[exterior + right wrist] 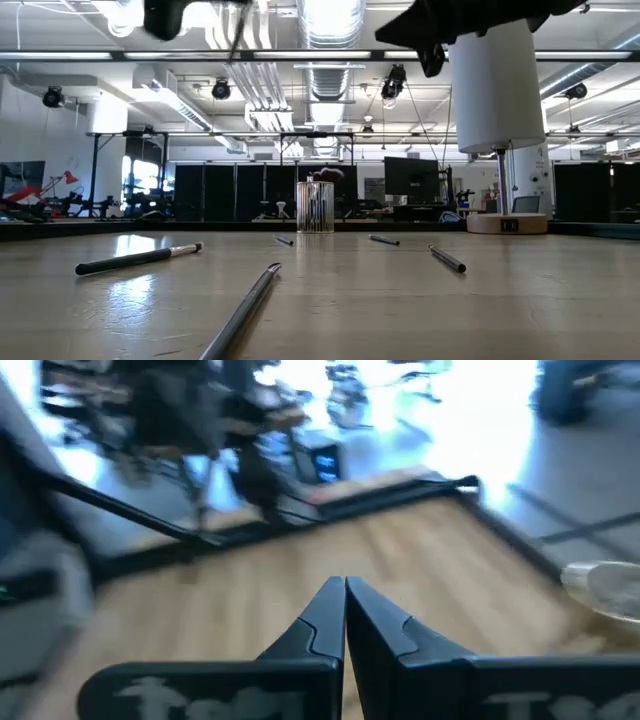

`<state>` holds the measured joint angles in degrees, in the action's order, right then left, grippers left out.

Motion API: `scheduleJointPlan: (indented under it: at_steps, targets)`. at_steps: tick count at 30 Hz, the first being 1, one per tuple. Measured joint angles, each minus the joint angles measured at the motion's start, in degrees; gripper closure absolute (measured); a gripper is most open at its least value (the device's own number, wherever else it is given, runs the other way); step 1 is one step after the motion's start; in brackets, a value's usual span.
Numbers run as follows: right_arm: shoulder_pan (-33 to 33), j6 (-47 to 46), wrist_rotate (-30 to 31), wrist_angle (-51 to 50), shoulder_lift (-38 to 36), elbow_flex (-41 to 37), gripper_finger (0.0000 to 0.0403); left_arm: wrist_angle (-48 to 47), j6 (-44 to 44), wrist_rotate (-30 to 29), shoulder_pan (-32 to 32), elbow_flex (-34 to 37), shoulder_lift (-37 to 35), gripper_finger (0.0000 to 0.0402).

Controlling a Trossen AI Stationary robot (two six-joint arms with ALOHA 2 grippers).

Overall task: Put items in baskets/containers
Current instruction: Put the black eyeshadow brush into the yellow pen holder

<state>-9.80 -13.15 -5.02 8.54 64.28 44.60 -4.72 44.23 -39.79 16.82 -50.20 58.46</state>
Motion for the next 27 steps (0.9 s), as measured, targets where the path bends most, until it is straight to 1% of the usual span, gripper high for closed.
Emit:
scheduleJointPlan:
  at_steps: [2, 4, 6, 7, 10, 12, 14, 16, 21, 24, 27]
  targets:
    - [0.1, -3.9, -2.1, 2.2, 0.7, 0.0, 0.0394, 12.2, -9.4, 8.6, -5.7, 1.7, -1.1, 0.0401]
    - [0.2, -7.4, -3.3, 4.2, 1.2, 0.0, 0.0394, 20.3, -13.6, 18.4, -12.2, 2.7, -1.2, 0.0401]
    - [0.6, -9.2, -4.0, 5.8, 1.7, 0.2, 0.0392, 24.9, -14.7, 28.9, -18.4, 2.8, -0.2, 0.0401]
    - [0.8, -9.7, -4.1, 5.8, 2.0, 0.7, 0.0389, 26.3, -15.1, 32.7, -21.1, 2.9, 0.5, 0.0401]
    - [1.7, -10.2, -4.3, 5.4, 3.5, 3.7, 0.0368, 31.2, -15.3, 42.0, -27.1, 2.9, 3.3, 0.0401]
    - [2.3, -10.2, -4.3, 5.3, 5.1, 6.3, 0.0347, 34.5, -14.3, 47.1, -29.6, 2.9, 5.2, 0.0401]
    - [2.6, -10.3, -4.3, 4.6, 7.3, 9.3, 0.0322, 36.9, -13.5, 50.5, -31.0, 2.8, 6.9, 0.0401]
    - [2.6, -10.5, -4.2, 2.1, 9.6, 12.9, 0.0297, 37.1, -14.1, 52.6, -31.5, 1.8, 8.2, 0.0401]
    - [1.4, -10.1, -3.6, -7.2, 15.9, 24.0, 0.0246, 37.1, -16.1, 54.9, -31.9, -0.1, 10.2, 0.0401]
    - [0.9, -9.3, -3.6, -12.9, 19.1, 30.3, 0.0233, 37.1, -16.8, 55.5, -32.3, -0.3, 10.4, 0.0401]
    - [0.6, -8.5, -3.8, -16.3, 21.9, 34.9, 0.0232, 37.0, -17.1, 55.6, -32.9, -0.3, 9.8, 0.0401]
